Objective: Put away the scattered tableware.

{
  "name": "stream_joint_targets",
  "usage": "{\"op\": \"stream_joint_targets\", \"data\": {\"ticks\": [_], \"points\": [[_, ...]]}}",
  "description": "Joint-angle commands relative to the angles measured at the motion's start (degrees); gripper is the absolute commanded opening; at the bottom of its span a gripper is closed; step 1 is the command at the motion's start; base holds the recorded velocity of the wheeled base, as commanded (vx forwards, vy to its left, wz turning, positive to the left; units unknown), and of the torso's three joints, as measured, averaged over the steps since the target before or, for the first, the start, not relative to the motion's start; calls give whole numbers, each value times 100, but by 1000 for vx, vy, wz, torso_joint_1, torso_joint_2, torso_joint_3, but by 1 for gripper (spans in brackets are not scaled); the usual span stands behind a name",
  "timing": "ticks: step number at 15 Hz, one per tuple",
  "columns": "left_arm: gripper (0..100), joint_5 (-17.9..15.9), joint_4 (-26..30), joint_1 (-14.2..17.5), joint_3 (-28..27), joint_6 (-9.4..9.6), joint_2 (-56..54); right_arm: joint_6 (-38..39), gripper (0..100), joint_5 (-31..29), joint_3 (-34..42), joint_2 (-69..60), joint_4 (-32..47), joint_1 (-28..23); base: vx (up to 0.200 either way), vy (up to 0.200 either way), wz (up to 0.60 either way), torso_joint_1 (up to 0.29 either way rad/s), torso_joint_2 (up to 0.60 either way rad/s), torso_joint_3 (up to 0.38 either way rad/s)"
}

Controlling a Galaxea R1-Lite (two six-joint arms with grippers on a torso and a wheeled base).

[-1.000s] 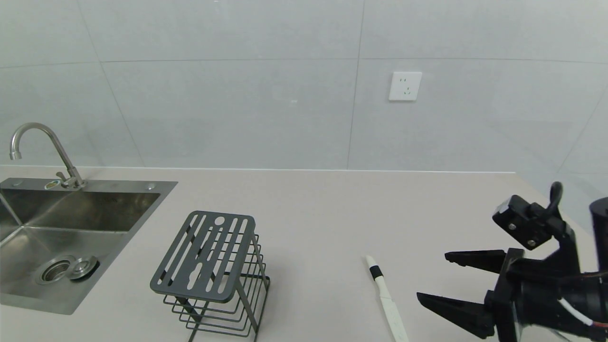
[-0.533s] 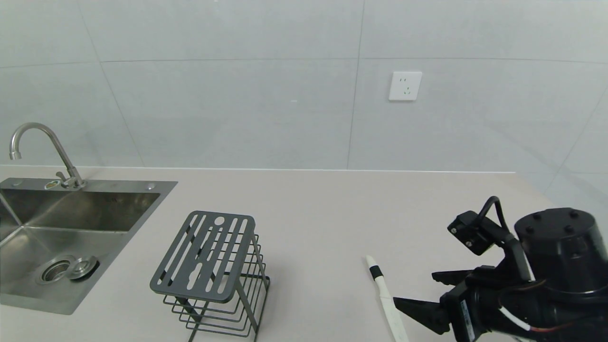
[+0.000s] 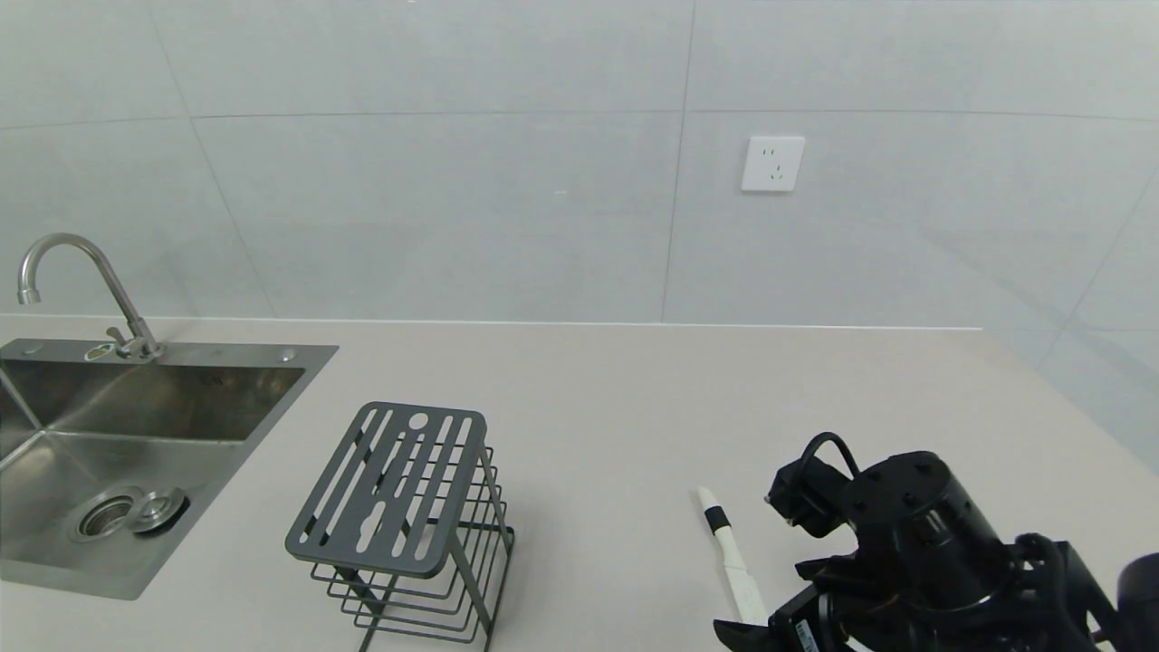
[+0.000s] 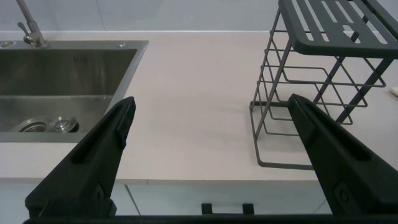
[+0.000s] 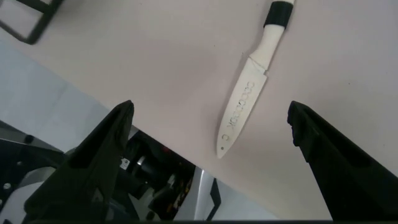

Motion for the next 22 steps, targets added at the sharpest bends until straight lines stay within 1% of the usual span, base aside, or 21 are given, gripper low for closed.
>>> {"op": "stream_joint_targets", "data": {"ticks": [1, 2, 3, 6, 10, 12, 14, 17, 22], "points": [[100, -4, -2, 0, 0, 2, 7, 8, 100, -14, -129, 321, -21, 163, 0, 0, 0, 0, 0, 0], [100, -4, -2, 0, 0, 2, 7, 17, 100, -40, -173, 365, -30, 163, 0, 0, 0, 0, 0, 0], [100, 5, 6, 0, 0, 2, 7, 70, 100, -190, -164, 480, -30, 163, 0, 0, 0, 0, 0, 0], [100, 5, 6, 0, 0, 11, 7, 96, 100, -243, -129, 814, -30, 119, 0, 0, 0, 0, 0, 0], [100, -4, 6, 0, 0, 46, 7, 87, 100, -251, -234, 1200, -197, -197, 0, 0, 0, 0, 0, 0], [100, -4, 6, 0, 0, 46, 7, 87, 100, -506, -234, 1543, -425, -364, 0, 0, 0, 0, 0, 0], [100, -4, 6, 0, 0, 46, 7, 78, 100, -533, -261, 1886, -777, -382, 0, 0, 0, 0, 0, 0], [100, -4, 6, 0, 0, 46, 7, 70, 100, -673, -357, 2158, -838, -338, 0, 0, 0, 0, 0, 0], [100, -4, 6, 0, 0, 46, 7, 70, 100, -700, -551, 2158, -838, -382, 0, 0, 0, 0, 0, 0]]}}
